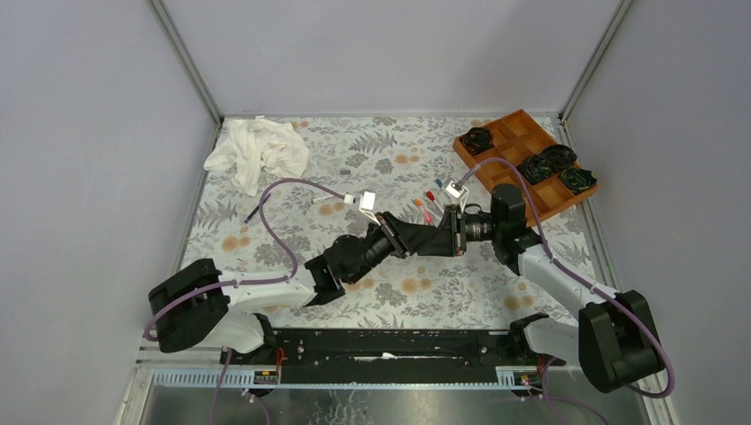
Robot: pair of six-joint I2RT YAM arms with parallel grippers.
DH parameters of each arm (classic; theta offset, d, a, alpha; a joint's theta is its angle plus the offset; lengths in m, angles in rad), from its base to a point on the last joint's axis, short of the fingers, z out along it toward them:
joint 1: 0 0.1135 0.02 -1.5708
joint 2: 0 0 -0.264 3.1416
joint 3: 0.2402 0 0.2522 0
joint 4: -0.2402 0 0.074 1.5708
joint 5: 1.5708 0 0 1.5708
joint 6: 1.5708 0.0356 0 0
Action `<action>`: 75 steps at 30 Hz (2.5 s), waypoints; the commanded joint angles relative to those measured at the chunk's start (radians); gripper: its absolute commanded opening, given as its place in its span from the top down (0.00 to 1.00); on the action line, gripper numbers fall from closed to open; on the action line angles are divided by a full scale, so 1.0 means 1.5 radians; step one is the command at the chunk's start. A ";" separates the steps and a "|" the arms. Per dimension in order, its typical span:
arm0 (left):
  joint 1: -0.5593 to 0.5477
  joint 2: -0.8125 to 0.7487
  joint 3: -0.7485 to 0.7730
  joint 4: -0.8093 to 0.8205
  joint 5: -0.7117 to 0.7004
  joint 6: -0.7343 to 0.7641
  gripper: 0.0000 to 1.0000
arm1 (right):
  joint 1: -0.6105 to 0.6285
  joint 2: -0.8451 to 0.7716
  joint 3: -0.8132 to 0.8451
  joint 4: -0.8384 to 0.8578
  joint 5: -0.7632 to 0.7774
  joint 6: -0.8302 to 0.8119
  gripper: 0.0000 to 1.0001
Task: Insert the pens into the pen caps
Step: Insert the pen cap onto the pen, then press the pen cap onto the pen.
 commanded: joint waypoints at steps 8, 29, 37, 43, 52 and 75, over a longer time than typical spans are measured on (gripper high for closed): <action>-0.011 -0.086 -0.016 -0.055 0.022 0.041 0.41 | -0.004 -0.032 0.026 0.064 -0.034 -0.005 1.00; 0.041 -0.093 0.061 -0.030 0.082 0.126 0.02 | 0.003 -0.048 -0.023 0.318 -0.114 0.160 1.00; 0.069 -0.049 0.092 0.005 0.122 0.099 0.11 | 0.012 -0.047 -0.019 0.286 -0.116 0.136 1.00; 0.073 -0.029 0.106 0.014 0.144 0.087 0.30 | 0.013 -0.046 -0.014 0.259 -0.113 0.118 1.00; 0.074 0.003 0.114 0.033 0.176 0.067 0.78 | 0.013 -0.042 -0.002 0.206 -0.106 0.088 1.00; -0.027 0.049 0.036 0.063 0.158 0.016 1.00 | 0.011 -0.023 0.157 -0.244 0.002 -0.262 1.00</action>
